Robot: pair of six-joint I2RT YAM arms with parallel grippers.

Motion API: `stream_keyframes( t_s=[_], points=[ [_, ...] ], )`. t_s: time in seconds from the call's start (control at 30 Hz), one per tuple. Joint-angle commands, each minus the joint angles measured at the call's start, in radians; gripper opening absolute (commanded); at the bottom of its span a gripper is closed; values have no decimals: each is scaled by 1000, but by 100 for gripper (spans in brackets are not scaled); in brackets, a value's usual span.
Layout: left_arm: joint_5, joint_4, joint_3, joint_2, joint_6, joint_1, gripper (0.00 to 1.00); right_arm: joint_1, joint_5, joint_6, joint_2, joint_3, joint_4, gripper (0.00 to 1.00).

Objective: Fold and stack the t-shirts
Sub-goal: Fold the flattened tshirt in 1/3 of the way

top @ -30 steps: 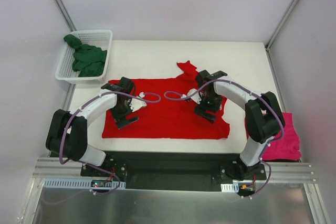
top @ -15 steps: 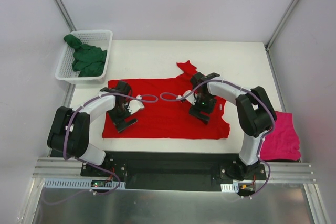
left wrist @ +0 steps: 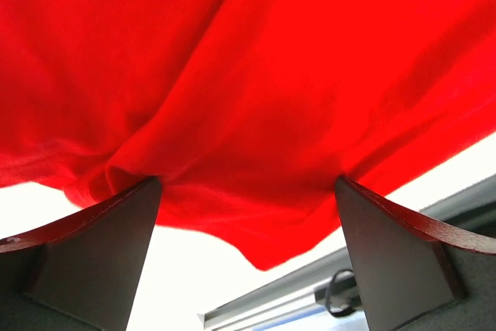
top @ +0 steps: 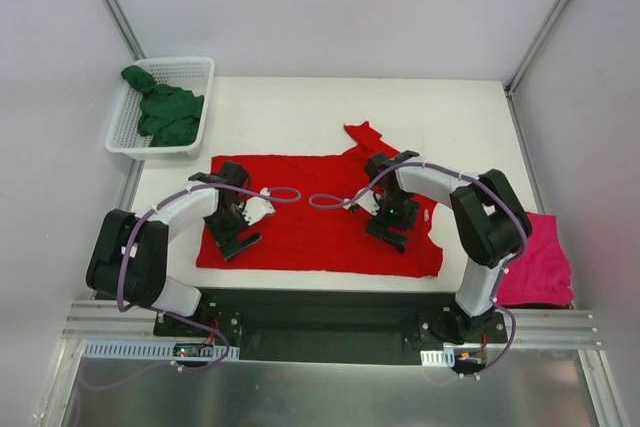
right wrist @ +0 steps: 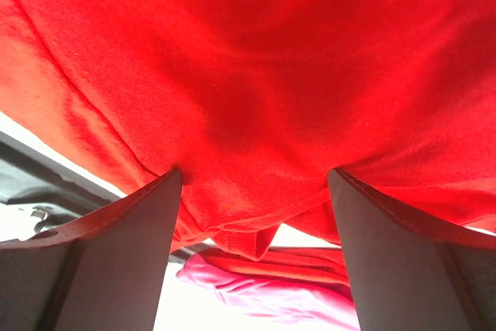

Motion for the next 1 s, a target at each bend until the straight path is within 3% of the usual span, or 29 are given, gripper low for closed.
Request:
stream_keyframes(
  t_s=[0.0,0.4,0.8,0.97],
  points=[
    [55,-126,-13,-57,23,2,96,15,-21,12,-42,-40,-89,80],
    [83,-184,-95,-104,40,4,95,46,-28,30,-45,-37,-117,81],
    [43,-215,163,-154,49,4,95,49,4,31,-68,-40,-122,82],
    [41,-149,150,-98,78,5,95,50,5,36,-66,-45,-114,82]
  ],
)
